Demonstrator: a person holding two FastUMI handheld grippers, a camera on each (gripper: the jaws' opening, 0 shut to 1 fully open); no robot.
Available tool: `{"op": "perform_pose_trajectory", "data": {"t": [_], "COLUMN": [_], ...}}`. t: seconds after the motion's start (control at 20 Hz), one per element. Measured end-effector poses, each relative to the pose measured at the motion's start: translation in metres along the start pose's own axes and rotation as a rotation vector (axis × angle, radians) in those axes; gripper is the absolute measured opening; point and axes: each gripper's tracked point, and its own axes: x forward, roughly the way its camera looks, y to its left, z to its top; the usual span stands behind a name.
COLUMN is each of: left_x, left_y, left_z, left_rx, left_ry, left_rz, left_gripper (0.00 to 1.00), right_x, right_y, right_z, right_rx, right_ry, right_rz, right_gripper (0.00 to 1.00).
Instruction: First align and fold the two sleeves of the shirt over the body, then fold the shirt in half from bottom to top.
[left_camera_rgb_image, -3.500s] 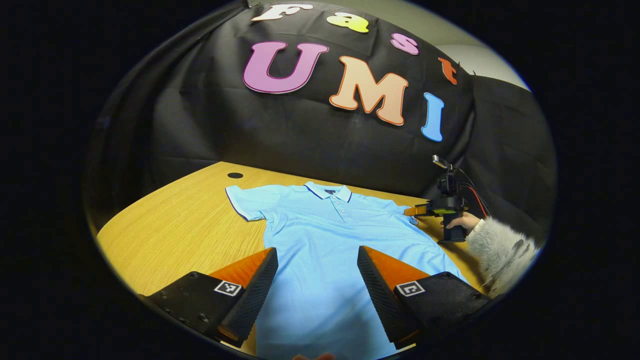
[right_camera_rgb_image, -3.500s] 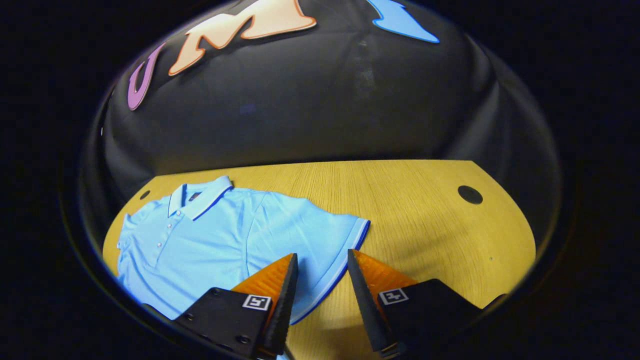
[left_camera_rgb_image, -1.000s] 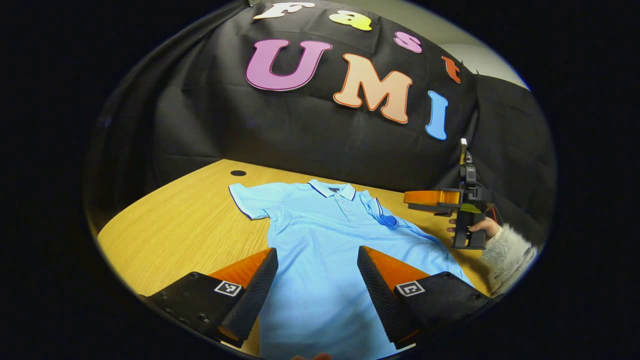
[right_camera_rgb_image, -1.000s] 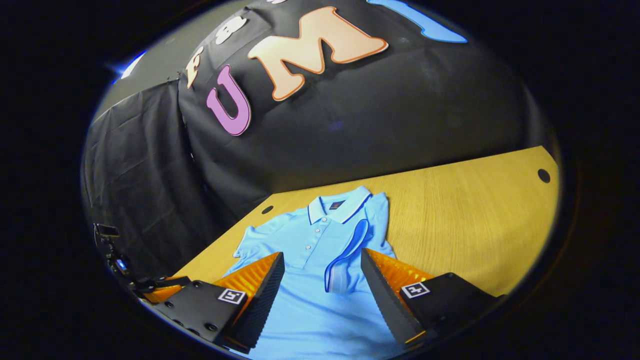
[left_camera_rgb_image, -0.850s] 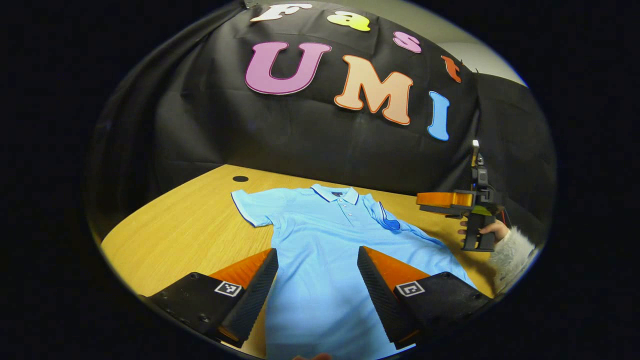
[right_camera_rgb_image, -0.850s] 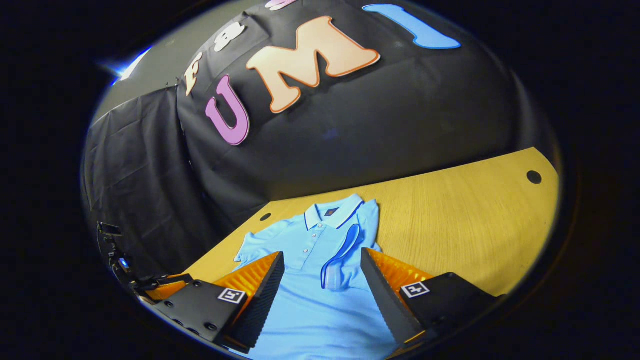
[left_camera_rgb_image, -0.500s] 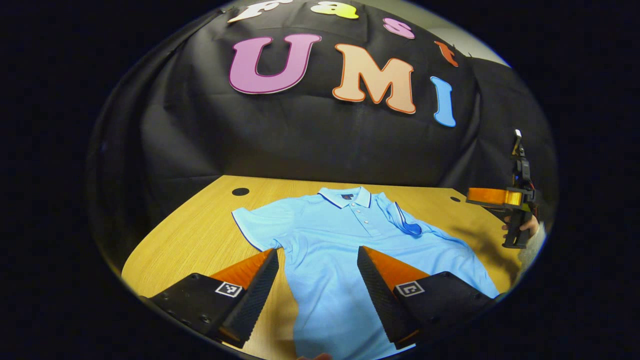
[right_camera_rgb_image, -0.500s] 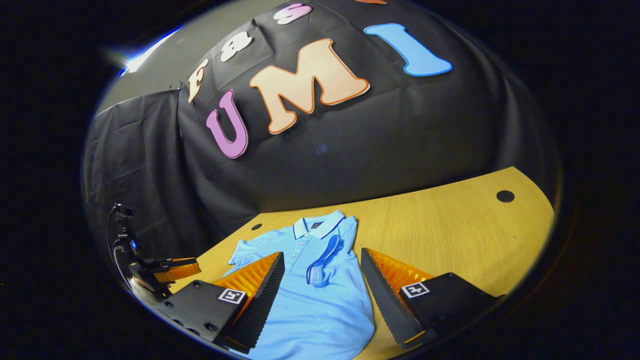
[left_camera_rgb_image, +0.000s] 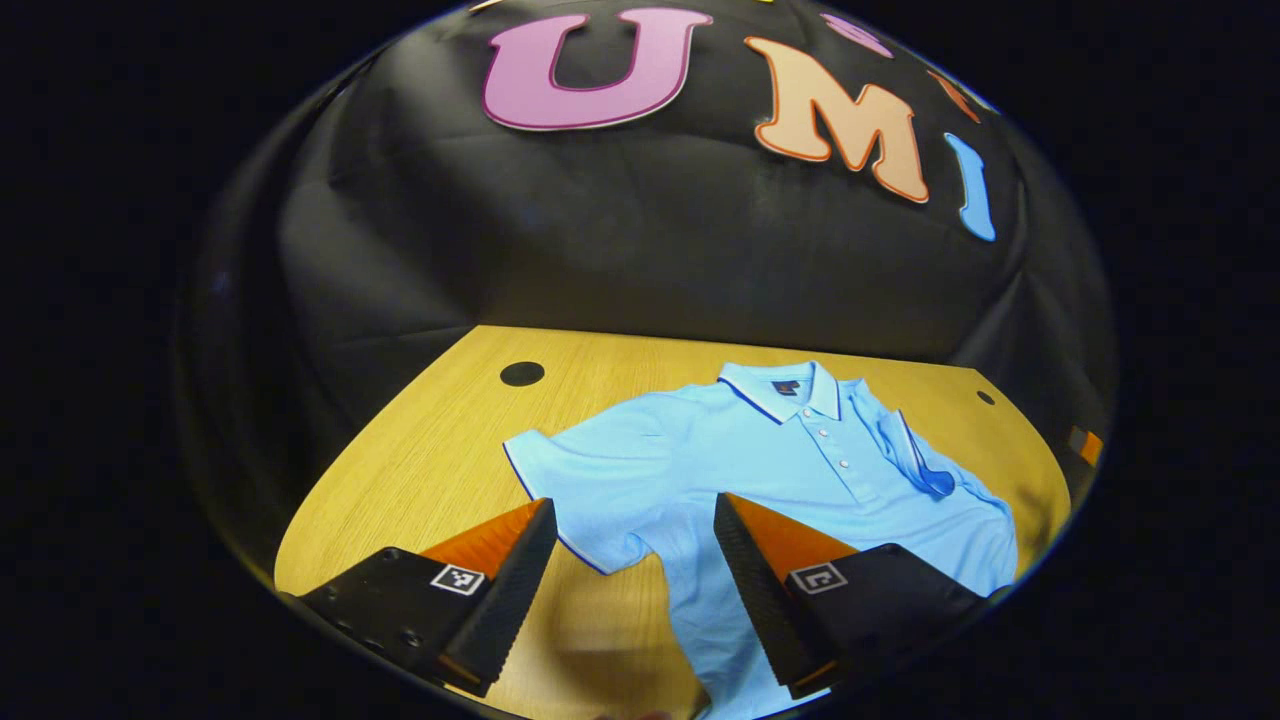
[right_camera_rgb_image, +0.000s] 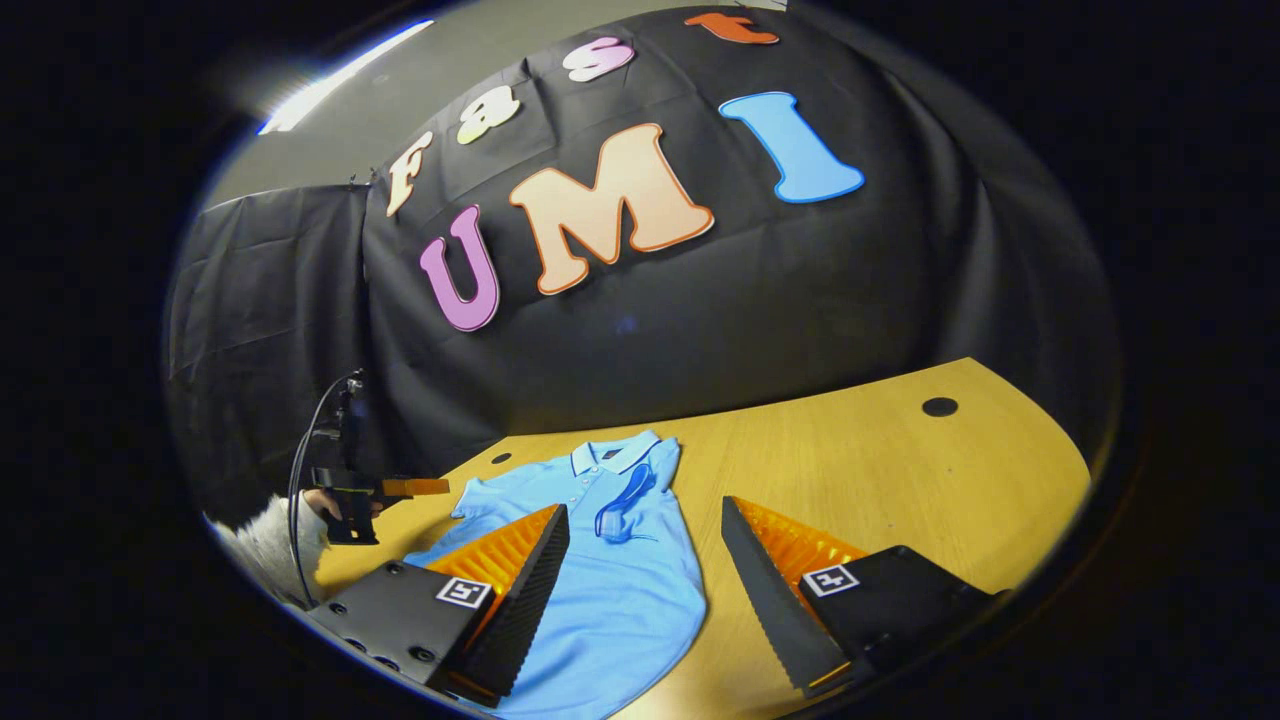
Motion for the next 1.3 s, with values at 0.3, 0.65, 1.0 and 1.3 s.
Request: {"op": "perform_pose_trajectory", "data": {"t": [0.3, 0.65, 1.0, 1.3], "left_x": [0.045, 0.062, 0.066, 0.071], "left_y": [0.031, 0.031, 0.012, 0.002], "left_z": [-0.010, -0.022, -0.025, -0.017], "left_rx": [0.016, 0.015, 0.017, 0.038], "left_ry": [0.082, 0.124, 0.149, 0.147], "left_rz": [0.091, 0.118, 0.049, 0.087], "left_gripper": [0.94, 0.93, 0.66, 0.00], "right_x": [-0.055, -0.089, -0.109, -0.124], "right_y": [-0.050, -0.089, -0.098, -0.120], "right_z": [0.025, 0.029, 0.029, 0.014], "right_rx": [0.028, 0.034, 0.030, 0.038], "right_ry": [-0.087, -0.111, -0.137, -0.124], "right_rz": [-0.099, -0.175, -0.187, -0.237], "right_gripper": [0.97, 0.97, 0.96, 0.97]}}
